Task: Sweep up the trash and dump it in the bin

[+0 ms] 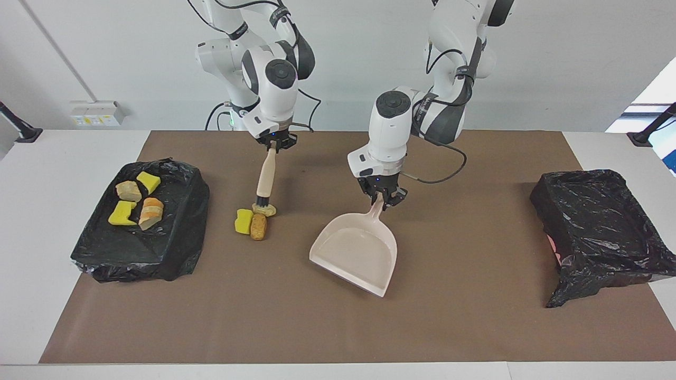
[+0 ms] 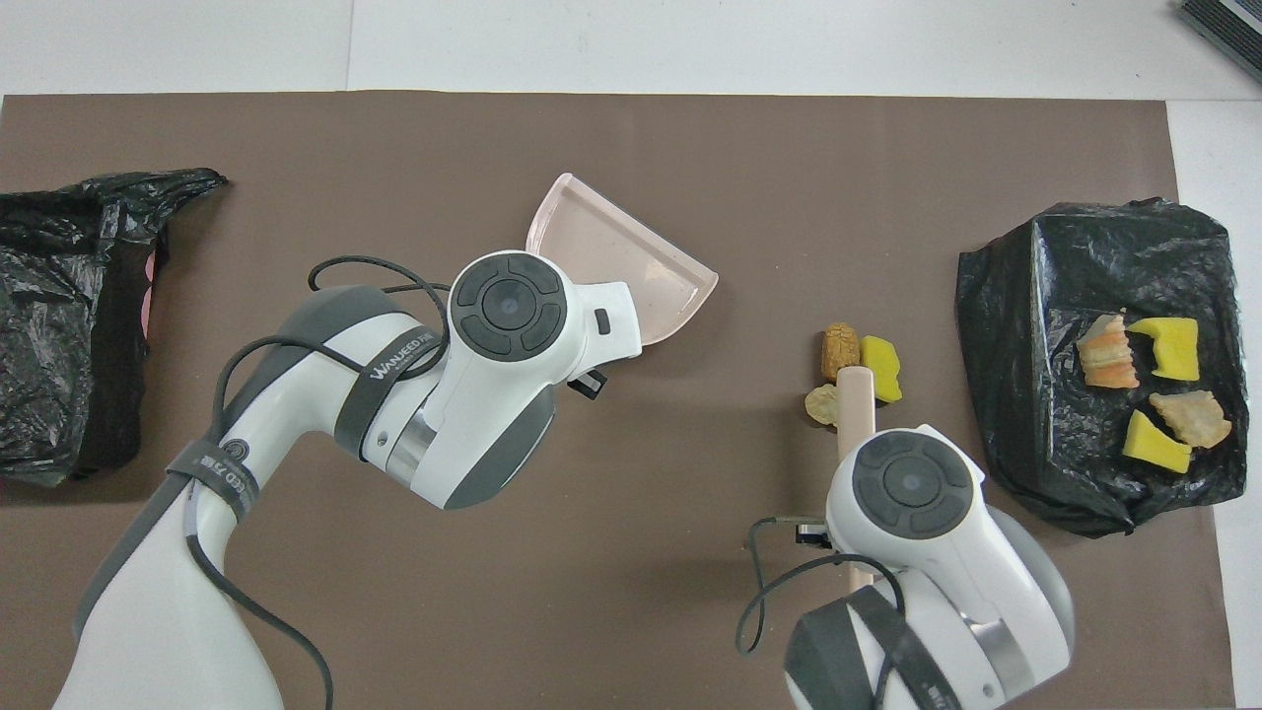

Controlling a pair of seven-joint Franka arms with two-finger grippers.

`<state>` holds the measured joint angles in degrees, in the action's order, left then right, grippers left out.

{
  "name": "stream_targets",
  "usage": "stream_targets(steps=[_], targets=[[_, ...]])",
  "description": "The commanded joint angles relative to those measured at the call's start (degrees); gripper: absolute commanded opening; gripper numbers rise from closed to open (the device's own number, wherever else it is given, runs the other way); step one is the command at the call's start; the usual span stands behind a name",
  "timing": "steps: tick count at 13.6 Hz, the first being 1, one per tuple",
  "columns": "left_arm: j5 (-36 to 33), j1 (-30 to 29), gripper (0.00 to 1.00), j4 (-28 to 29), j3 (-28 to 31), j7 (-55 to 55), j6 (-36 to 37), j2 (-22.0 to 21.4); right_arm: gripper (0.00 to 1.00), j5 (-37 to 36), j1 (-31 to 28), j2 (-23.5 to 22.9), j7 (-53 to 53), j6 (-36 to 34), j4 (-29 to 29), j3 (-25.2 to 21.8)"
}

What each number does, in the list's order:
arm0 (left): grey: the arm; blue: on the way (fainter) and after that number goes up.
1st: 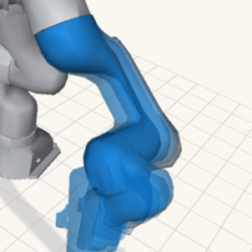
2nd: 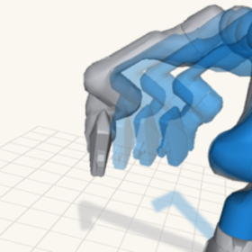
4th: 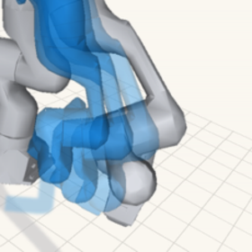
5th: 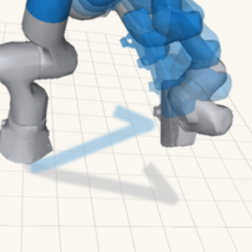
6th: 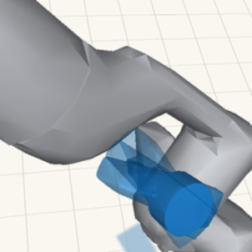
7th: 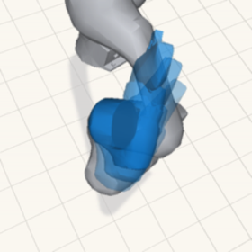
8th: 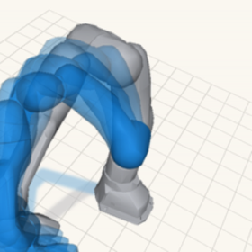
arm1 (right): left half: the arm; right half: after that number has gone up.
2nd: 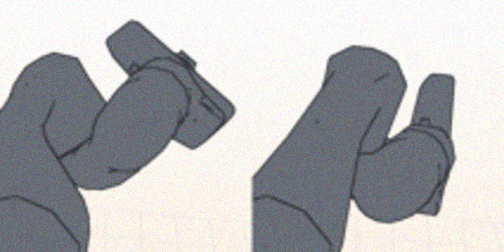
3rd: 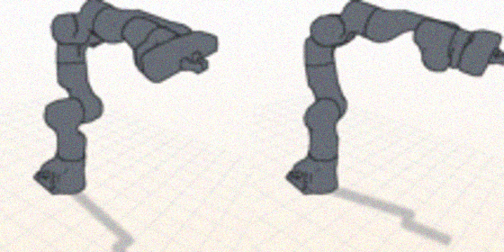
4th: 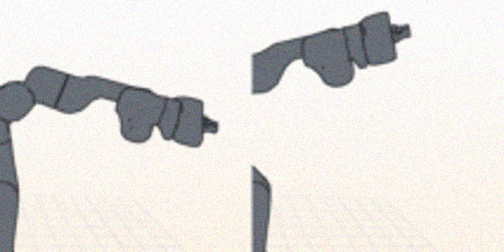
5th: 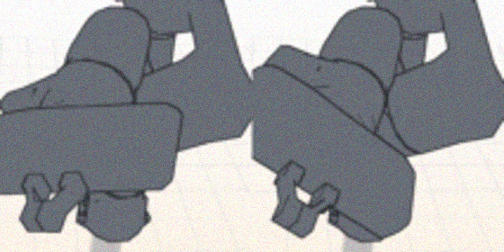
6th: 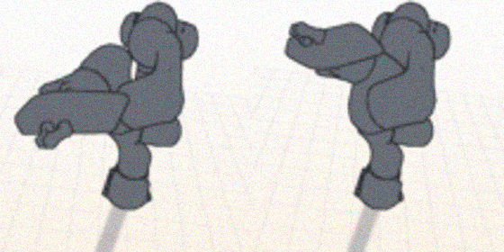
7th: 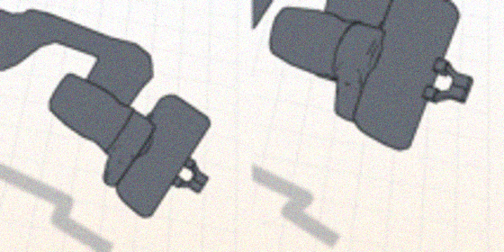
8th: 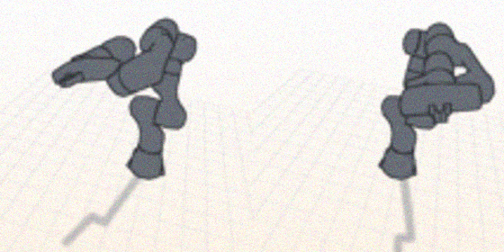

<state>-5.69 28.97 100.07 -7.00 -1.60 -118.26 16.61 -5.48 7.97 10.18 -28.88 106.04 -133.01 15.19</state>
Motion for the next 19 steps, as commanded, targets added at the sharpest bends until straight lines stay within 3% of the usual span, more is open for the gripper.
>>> stream_targets(steps=[1, 4, 8, 13, 19], targets=[[-1.07, 0.65, 0.00, 1.35, 0.40, -8.12, 1.10, -1.14, 0.00, -8.89, -5.93, -3.58, 7.50, 0.04, 2.40, 0.89], [-1.07, 0.21, 0.00, 2.14, 0.32, -24.37, 3.12, -1.58, 0.00, -16.83, -9.02, -8.41, 9.01, 2.33, 4.68, 0.89], [-1.07, 0.56, 0.00, 3.90, 0.32, -33.12, 3.03, -2.20, 0.00, -18.26, -9.38, -13.25, 9.37, 5.57, 5.75, 1.07], [-0.90, 0.56, 0.00, 7.85, 0.23, -34.25, 2.59, -3.34, 0.00, -12.12, -7.27, -17.12, 7.43, 6.11, 5.83, 1.51], [-1.16, 1.70, 0.00, 12.86, 0.23, -34.52, 0.23, -6.15, 0.00, 2.98, -0.60, -17.74, 7.34, 7.94, 6.71, 1.42]])
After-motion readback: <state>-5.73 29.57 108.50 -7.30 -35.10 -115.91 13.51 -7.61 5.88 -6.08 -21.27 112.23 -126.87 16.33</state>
